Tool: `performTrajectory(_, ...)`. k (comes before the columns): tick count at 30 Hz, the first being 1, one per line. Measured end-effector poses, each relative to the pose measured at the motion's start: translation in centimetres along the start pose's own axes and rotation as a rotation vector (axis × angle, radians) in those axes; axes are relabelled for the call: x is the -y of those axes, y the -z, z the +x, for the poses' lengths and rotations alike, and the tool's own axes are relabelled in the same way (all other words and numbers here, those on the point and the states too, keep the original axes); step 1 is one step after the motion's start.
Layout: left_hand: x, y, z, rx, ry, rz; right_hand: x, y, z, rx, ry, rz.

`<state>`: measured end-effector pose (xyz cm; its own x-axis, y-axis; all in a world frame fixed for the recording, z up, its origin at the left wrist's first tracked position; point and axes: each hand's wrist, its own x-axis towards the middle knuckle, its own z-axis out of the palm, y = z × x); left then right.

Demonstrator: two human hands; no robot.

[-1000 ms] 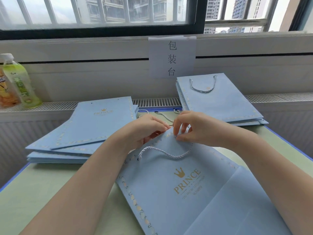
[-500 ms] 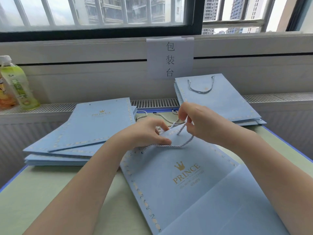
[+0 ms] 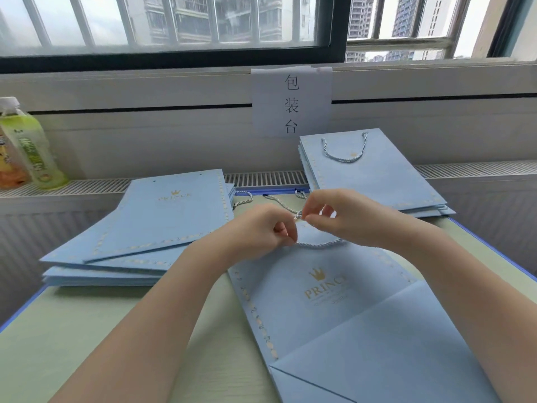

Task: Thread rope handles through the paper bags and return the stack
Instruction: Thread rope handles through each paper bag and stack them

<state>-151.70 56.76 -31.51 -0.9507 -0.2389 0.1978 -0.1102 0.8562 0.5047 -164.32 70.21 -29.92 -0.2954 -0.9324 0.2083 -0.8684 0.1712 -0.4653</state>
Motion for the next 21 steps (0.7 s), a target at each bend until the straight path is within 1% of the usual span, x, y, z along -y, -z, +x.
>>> performTrajectory(2,-0.2,0.4,0.0,-0.057,0.007,-0.110,0.3,-0.1,-0.3,0.143,-0.052,-0.013)
performTrajectory(3,-0.4,0.6,-0.1,-0.093,0.015,-0.186,0.4,-0.2,-0.5,0.187,-0.075,-0.055)
performTrajectory(5,-0.5,1.0,-0.2,-0.160,0.042,-0.283,0.7,-0.6,-0.5,0.209,-0.097,-0.170)
performTrajectory(7,-0.1,1.1,-0.1,-0.201,0.088,-0.217,0.9,-1.1,-0.3,0.197,-0.077,-0.279)
performTrajectory(8,0.2,1.0,0.0,-0.202,0.133,-0.134,0.9,-1.3,-0.2,0.167,-0.064,-0.284)
performTrajectory(10,1.0,0.7,0.3,-0.208,0.246,0.019,0.9,-1.0,-0.1,-0.003,-0.068,-0.139)
performTrajectory(11,1.2,0.6,0.4,-0.237,0.289,0.039,0.9,-0.7,0.0,-0.131,-0.061,-0.025)
performTrajectory(13,1.3,0.5,0.5,-0.354,0.323,0.029,1.2,0.2,0.1,-0.356,-0.004,0.192)
performTrajectory(15,1.0,0.7,0.5,-0.456,0.330,0.003,1.6,0.6,0.1,-0.471,0.057,0.384)
performTrajectory(16,0.9,0.9,0.5,-0.494,0.330,-0.044,1.9,0.7,0.0,-0.495,0.075,0.465)
performTrajectory(18,0.5,1.4,0.5,-0.539,0.340,-0.229,2.6,0.6,-0.2,-0.524,0.101,0.605)
performTrajectory(19,0.2,1.8,0.4,-0.529,0.355,-0.344,2.9,0.6,-0.3,-0.545,0.118,0.662)
performTrajectory(21,-0.3,2.8,0.0,-0.417,0.400,-0.544,3.2,0.8,-0.3,-0.578,0.150,0.739)
